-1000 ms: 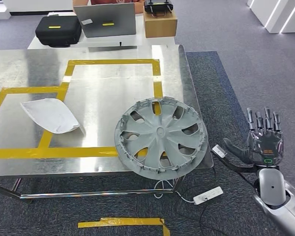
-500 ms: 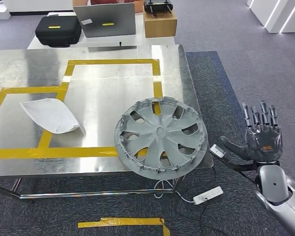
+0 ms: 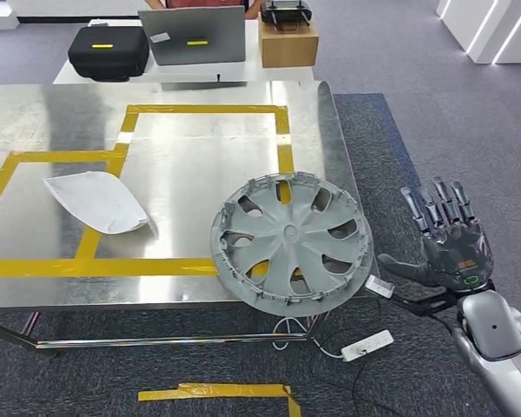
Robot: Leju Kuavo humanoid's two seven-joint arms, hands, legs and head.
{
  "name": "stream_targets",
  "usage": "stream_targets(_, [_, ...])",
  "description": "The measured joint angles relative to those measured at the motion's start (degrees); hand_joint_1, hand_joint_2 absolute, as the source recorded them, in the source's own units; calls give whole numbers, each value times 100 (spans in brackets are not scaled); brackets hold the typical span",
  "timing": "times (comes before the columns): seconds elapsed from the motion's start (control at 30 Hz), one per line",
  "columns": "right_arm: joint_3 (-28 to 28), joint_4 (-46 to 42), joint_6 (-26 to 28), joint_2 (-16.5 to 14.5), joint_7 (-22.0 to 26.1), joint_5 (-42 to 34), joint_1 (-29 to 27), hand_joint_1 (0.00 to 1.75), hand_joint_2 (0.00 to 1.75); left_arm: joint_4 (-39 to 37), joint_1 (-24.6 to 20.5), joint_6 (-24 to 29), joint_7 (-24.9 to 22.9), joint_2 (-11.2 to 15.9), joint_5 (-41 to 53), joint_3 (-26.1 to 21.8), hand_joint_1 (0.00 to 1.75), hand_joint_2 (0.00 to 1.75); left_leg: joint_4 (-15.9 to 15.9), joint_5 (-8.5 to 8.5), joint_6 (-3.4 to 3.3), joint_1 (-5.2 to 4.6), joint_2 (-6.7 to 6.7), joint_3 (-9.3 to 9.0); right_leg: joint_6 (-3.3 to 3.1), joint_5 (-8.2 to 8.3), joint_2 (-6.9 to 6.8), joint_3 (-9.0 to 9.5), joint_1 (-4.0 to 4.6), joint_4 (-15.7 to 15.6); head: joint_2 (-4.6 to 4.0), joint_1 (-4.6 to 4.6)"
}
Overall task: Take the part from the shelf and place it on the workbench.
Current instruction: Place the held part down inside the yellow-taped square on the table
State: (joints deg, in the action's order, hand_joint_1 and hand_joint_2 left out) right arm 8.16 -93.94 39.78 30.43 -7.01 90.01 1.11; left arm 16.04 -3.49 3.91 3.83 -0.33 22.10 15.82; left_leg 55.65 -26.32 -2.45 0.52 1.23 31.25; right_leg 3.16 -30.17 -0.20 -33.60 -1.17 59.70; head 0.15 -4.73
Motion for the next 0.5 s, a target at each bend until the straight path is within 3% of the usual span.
stream_targets(0.07, [-264, -14, 13, -176, 232, -2, -80, 0, 0, -1, 6, 11, -4, -10, 0, -1, 0, 0, -30, 45, -20, 1, 8, 36, 34, -395, 10, -271, -14, 682, 0, -18])
stream_targets(0.1, [-383, -19, 13, -272, 375, -2, -131, 0, 0, -2, 12, 15, -8, -13, 1, -2, 0, 0, -24, 57, -13, 2, 9, 61, 59, -529, 10, -394, -23, 1013, 0, -24])
stream_targets(0.13, [-507, -29, 13, -384, 563, -2, -189, 0, 0, -2, 18, 17, -11, -20, 1, -2, 0, 0, -14, 68, -3, 6, 10, 84, 84, -559, 9, -440, -36, 1187, 0, -26])
stream_targets(0.17, [-641, -44, 13, -510, 778, -1, -241, 0, 0, -2, 20, 20, -13, -28, 2, -2, 0, 0, 2, 77, 8, 15, 10, 106, 110, -482, 5, -385, -53, 1145, 0, -25])
stream_targets(0.27, [-1080, -115, 13, -898, 1335, -1, -321, 0, 0, -2, 18, 39, -17, -51, 3, -2, 0, 0, 122, 77, 91, 49, 7, 202, 176, -38, -27, 236, -101, 80, 0, -33])
stream_targets(0.33, [-1326, -158, 14, -1110, 1508, -3, -351, 0, 0, -2, 19, 52, -20, -51, 6, -3, 0, 0, 204, 87, 179, 39, -2, 264, 127, 29, -14, 427, -88, -266, 0, -39])
stream_targets(0.43, [-1544, -205, 15, -1313, 1601, -2, -395, 0, 0, -4, 21, 55, -24, -50, 9, -4, 0, 0, 265, 97, 287, 42, -15, 334, -34, 60, 23, 329, -73, -217, 0, -30])
stream_targets(0.5, [-1644, -235, 15, -1415, 1668, -1, -406, 0, 0, -6, 22, 55, -25, -55, 11, -4, 0, 0, 537, -198, 333, 56, -35, 448, -152, 135, 23, 244, -71, -215, 0, -11])
